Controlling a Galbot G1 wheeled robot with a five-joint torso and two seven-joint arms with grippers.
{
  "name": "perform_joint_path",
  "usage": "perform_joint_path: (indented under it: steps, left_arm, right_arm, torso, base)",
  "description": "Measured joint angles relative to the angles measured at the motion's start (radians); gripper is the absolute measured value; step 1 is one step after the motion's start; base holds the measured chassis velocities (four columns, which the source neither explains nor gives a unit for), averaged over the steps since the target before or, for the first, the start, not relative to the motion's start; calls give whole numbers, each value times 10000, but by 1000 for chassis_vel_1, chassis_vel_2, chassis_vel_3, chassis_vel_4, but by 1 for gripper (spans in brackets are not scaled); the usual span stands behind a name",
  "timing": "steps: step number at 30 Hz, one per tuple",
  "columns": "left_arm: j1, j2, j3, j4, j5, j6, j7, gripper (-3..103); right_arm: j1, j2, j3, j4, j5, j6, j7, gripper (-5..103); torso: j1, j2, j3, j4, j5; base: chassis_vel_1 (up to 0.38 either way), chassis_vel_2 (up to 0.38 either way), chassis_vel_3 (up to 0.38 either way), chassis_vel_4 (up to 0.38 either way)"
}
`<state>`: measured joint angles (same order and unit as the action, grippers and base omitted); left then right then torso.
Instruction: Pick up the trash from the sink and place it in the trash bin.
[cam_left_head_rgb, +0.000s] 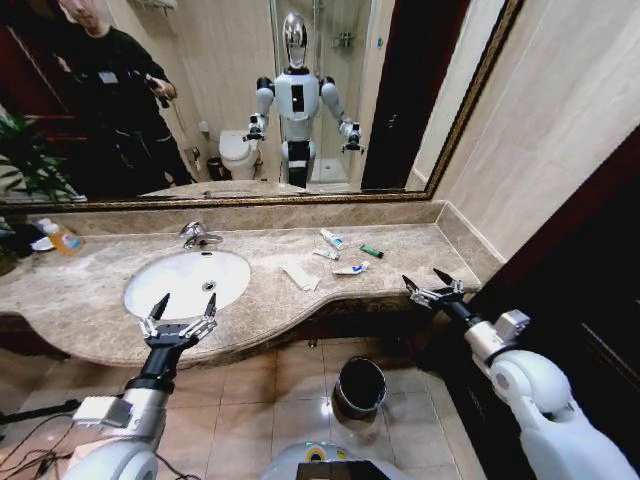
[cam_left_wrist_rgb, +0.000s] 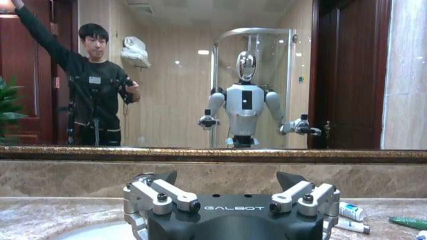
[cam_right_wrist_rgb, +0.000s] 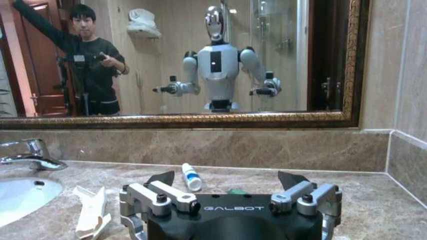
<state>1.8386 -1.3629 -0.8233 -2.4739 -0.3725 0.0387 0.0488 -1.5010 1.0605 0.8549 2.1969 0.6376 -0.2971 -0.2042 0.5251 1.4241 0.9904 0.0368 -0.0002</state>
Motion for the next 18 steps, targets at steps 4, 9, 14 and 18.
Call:
perform_joint_path:
  steps: [4,9,14,18]
  left_arm:
    - [0,0,0,0,0,0,0,100]
    - [0,0,0,0,1,0,0,100]
    - [0,0,0,0,0,0,0,100]
    - [0,0,0,0,0,0,0,100]
  right_arm:
    - [-84,131,-83,232,20,-78,93,100]
    - [211,139,-442,335,29,-301,-21,100]
    - [446,53,-491,210,31,-407,-453,100]
    - [744,-106,-488,-284,-8,-387,-641,100]
  torso:
    - [0,2,0,-1,1]
    - [0,2,0,0,3]
    - [0,2,0,0,0]
    - [0,2,0,0,5]
  base:
    - [0,0,0,0]
    - [0,0,0,0]
    - [0,0,0,0]
    - [0,0,0,0]
